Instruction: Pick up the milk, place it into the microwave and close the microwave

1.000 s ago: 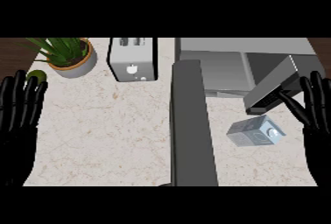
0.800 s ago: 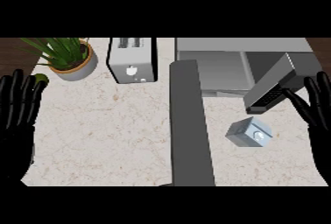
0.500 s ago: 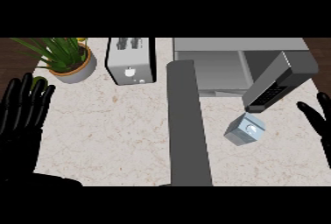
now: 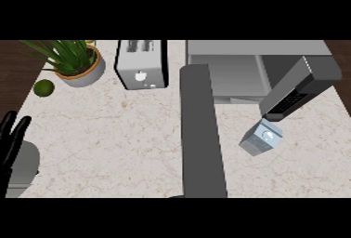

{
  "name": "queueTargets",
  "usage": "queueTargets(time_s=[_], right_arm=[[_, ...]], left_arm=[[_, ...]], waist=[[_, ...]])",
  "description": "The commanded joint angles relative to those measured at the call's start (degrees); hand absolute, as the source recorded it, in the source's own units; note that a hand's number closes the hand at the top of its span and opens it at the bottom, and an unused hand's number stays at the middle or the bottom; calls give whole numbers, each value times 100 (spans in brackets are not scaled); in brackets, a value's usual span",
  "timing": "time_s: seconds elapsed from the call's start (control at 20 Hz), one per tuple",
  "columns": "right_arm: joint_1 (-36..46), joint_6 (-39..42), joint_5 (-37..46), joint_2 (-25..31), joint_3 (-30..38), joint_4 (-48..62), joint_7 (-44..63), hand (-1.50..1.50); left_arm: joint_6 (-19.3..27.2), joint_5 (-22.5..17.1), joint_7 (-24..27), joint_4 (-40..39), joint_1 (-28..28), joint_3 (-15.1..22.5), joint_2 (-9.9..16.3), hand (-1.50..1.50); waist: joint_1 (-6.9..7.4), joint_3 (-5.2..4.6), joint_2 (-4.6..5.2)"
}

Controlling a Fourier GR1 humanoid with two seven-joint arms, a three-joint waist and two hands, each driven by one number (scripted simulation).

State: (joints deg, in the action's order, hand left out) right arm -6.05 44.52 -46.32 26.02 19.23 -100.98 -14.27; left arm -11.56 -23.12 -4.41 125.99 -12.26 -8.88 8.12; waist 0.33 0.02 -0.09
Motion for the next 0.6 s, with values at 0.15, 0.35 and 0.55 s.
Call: queueTargets(time_s=[0.15, 0.35, 0.55], right_arm=[[392, 560, 786, -200, 272, 996, -283, -150], [542, 634, 1833, -662, 166, 1582, -671, -150], [817, 148, 2247, -733, 159, 1773, -709, -150]], left_arm=[[-537, -759, -90, 556, -791, -586, 82, -150], [-719, -628, 40, 372, -800, -567, -26, -150], [-1403, -1359, 135, 610, -1564, -1188, 22, -150]], waist=[[23, 0, 5], [27, 3, 17], [46, -1, 5]])
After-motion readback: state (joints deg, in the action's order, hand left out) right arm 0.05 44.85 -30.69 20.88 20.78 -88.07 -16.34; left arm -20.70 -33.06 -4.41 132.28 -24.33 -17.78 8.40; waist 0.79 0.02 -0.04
